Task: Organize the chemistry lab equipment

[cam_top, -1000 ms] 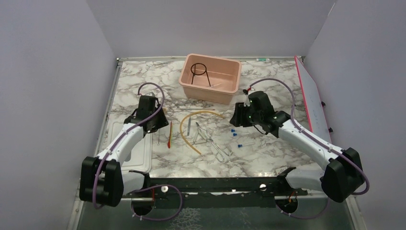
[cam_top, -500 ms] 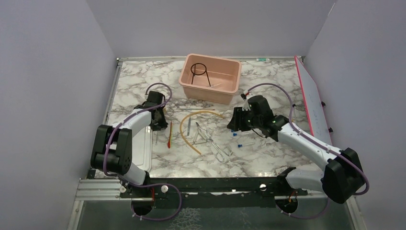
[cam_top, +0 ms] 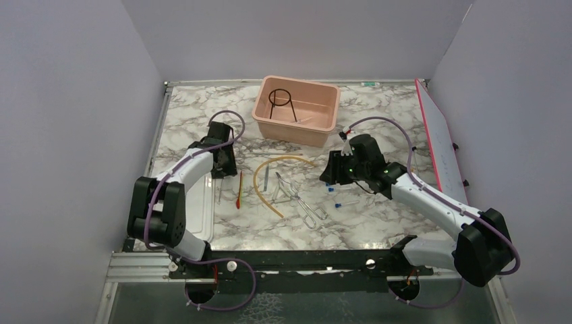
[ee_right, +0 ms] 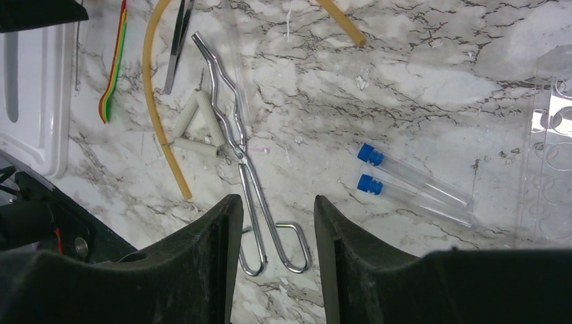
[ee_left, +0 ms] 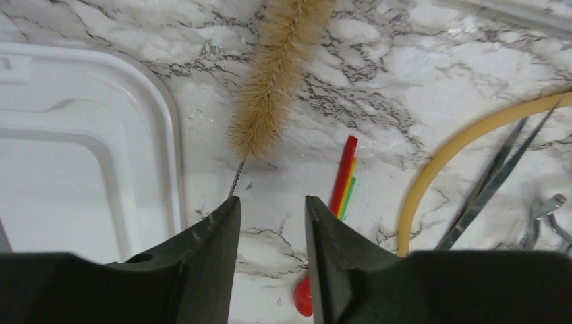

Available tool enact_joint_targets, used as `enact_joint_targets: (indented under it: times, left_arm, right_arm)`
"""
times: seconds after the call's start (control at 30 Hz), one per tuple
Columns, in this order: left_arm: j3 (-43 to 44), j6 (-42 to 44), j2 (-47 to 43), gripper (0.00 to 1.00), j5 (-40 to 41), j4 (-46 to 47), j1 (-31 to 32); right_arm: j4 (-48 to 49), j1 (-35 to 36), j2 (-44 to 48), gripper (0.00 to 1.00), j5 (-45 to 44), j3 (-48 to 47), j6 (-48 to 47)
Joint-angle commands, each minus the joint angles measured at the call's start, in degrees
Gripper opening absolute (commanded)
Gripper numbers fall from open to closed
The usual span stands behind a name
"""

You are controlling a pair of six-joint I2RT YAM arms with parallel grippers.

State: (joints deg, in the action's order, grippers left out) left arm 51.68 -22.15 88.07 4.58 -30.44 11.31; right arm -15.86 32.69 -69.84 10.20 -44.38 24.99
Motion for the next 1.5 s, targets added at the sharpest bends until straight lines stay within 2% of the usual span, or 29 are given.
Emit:
enact_joint_targets:
  times: [0.0, 0.07, 0.13, 0.33, 0.53, 0.63, 0.77, 0.8, 0.97, 1.1, 1.27, 1.4, 1.47]
  left_arm:
    - [3.58, 2.02, -3.69, 0.49, 3.38, -1.97, 0.29]
    - [3.75, 2.45, -2.88, 0.54, 5.29, -2.66, 0.29]
    - [3.88, 2.95, -1.52, 0.55, 6.01, -3.37, 0.23]
    - [2.86, 7.7, 2.75, 0.5, 5.47, -3.41, 0.27]
    - [1.95, 8.66, 5.44, 0.37, 3.79, -2.14, 0.2]
    - [2.15, 8.92, 5.88, 0.26, 2.98, -1.86, 0.27]
    - [2.28, 9.3, 5.17, 0.03, 0.67, -1.37, 0.2]
    - [2.35, 9.45, 4.73, 0.0, -0.36, -1.31, 0.2]
    - [2.97, 7.55, -0.67, 0.0, -7.45, -0.01, 0.41]
    - [2.75, 3.32, -8.42, 0.0, -16.89, 4.37, 0.94]
    - [1.44, -5.04, -17.14, 0.0, -24.92, 12.38, 2.54]
    - [2.63, -9.06, -19.87, 0.0, -25.65, 14.39, 4.85]
    - [2.81, -10.78, -20.96, 0.0, -26.2, 15.98, 6.21]
  right_arm:
    - [2.55, 0.45, -0.25, 0.48, 1.48, 0.78, -0.4]
    - [2.99, 0.45, -0.5, 0.47, 1.62, 1.0, -0.22]
    - [3.11, 0.46, -0.57, 0.48, 1.82, 1.04, -0.12]
    - [2.19, 0.46, 0.56, 0.48, 0.99, 1.2, -0.58]
    - [2.31, 0.45, 1.55, 0.48, 0.46, 1.76, -0.74]
    - [2.48, 0.45, 1.53, 0.47, 0.78, 1.87, -0.65]
    - [2.75, 0.43, 1.57, 0.47, 0.69, 2.02, -0.56]
    - [2.84, 0.44, 1.59, 0.47, 0.7, 2.08, -0.52]
    - [3.77, 0.45, 1.45, 0.48, 2.98, 2.11, -0.47]
    - [6.98, 0.44, 1.17, 0.5, 9.49, 2.23, -0.4]
    - [14.54, 0.52, 0.48, 0.63, 18.75, 1.85, 2.7]
    - [21.59, 1.59, 0.01, 0.72, 21.92, 0.04, 5.78]
    - [23.07, 2.55, -1.28, 0.73, 22.73, -2.23, 6.55]
